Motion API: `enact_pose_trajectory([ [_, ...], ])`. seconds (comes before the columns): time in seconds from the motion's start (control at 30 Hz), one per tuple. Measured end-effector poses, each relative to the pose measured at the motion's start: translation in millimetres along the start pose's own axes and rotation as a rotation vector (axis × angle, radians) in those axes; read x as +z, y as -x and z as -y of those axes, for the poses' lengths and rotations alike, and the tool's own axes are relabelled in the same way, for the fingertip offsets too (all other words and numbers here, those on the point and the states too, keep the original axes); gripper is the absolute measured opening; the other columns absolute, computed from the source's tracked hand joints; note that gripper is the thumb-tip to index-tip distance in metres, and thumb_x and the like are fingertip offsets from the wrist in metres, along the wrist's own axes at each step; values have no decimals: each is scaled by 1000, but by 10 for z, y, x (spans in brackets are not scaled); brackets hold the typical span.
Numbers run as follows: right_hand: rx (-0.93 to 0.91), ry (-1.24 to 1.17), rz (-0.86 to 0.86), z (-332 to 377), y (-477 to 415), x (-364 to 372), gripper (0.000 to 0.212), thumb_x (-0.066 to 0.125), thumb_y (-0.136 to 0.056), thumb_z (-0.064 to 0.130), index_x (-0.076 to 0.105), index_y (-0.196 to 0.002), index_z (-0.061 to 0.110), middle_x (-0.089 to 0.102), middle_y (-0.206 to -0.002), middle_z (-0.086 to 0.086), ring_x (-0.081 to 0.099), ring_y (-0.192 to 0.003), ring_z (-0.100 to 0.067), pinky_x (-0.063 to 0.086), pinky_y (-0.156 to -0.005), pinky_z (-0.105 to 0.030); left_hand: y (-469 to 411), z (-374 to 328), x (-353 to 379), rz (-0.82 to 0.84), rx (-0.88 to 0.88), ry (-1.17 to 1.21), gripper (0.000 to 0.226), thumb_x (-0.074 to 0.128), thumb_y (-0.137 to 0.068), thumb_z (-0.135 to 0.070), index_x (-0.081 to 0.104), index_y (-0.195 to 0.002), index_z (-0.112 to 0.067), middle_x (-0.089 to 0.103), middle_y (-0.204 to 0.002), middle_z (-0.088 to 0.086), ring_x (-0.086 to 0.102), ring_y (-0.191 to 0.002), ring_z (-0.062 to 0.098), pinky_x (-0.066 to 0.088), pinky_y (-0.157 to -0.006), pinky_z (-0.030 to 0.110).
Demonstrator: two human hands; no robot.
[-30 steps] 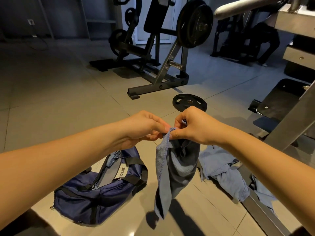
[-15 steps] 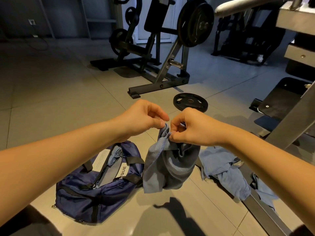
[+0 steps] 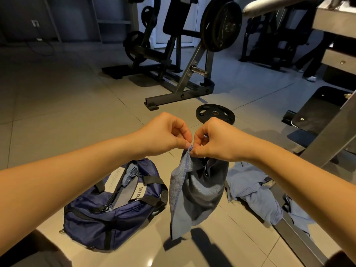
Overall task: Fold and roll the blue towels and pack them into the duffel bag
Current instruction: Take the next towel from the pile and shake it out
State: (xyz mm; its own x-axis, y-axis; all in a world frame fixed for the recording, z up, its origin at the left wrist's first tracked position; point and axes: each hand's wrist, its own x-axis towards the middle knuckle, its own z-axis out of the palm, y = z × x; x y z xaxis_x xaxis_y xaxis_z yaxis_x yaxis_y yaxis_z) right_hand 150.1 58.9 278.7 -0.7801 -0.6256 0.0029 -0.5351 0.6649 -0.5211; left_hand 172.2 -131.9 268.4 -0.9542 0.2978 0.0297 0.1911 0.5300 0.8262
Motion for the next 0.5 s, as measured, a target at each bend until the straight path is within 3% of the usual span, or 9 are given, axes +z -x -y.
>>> enact_pose_trajectory([
  [0.17,-3,27,0,12,-4,20,18,76,-85,26,73,-73,14,56,-57,-1,43,-48,-6,39,-51,-26,12,-30,21,25,-4,-15,8,71,-86,1,76,-88,-5,77,-90,14,70,-84,30,57,-92,48],
  [0.37,4,-7,5,-22,-10,-10,14,77,-85,26,75,-75,15,62,-61,0,48,-51,-5,40,-51,-20,25,-27,-20,87,8,59,12,79,-84,-2,74,-94,-3,78,-92,12,73,-92,31,59,-91,34],
  [0.5,19,-118,-11,-55,31,-52,16,73,-90,25,75,-80,13,70,-73,-1,61,-64,-9,48,-69,-16,-12,33,-49,15,7,-6,9,75,-86,0,74,-93,-5,77,-88,12,72,-83,24,58,-83,26],
])
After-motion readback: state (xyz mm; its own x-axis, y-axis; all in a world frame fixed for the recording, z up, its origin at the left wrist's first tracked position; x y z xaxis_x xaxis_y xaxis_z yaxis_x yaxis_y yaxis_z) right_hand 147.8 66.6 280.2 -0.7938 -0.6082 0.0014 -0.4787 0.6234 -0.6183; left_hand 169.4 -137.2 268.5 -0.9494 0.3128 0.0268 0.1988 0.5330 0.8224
